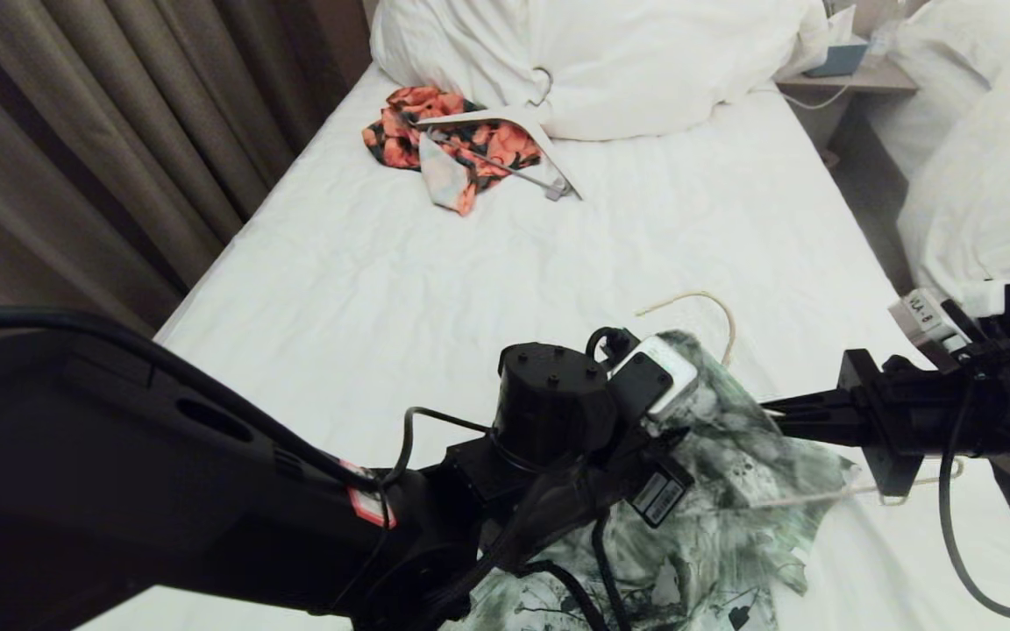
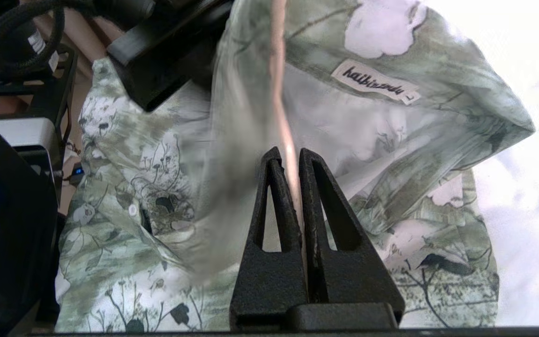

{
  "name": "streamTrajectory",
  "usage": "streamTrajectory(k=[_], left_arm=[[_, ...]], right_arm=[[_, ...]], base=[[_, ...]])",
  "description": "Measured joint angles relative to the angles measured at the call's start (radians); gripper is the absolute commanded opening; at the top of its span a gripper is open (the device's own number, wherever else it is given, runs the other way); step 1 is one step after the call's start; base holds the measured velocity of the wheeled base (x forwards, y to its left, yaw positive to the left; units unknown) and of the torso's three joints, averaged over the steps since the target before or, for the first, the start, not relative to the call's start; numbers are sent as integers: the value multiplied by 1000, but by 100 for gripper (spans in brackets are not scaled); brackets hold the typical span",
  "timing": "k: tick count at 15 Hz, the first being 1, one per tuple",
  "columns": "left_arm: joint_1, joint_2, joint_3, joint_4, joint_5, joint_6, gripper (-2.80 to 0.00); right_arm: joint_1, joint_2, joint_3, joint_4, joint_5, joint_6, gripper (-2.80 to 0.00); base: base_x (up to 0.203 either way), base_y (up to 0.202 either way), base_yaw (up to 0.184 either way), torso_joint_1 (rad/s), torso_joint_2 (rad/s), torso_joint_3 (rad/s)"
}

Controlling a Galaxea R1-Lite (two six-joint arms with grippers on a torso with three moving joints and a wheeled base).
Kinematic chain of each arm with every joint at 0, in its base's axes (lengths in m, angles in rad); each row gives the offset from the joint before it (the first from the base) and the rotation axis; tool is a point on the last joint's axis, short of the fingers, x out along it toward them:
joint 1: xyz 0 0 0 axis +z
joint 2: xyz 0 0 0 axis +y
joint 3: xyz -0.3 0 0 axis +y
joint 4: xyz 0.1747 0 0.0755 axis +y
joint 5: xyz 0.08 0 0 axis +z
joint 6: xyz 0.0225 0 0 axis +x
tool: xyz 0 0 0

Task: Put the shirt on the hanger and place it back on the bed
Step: Hook the other side of the shirt onto the hanger

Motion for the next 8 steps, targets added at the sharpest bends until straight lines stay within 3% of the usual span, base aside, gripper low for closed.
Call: streamTrajectory(k=[7, 8], left_arm=[[-1, -28, 23, -3, 17, 3, -280], [-1, -36, 24, -3, 20, 4, -280]], right_arm=[[8, -12, 2, 3, 3, -5, -280], [8, -19, 7, 3, 2, -13, 0]], base=[[0, 0, 0, 0, 0, 0], [0, 0, 0, 0, 0, 0]])
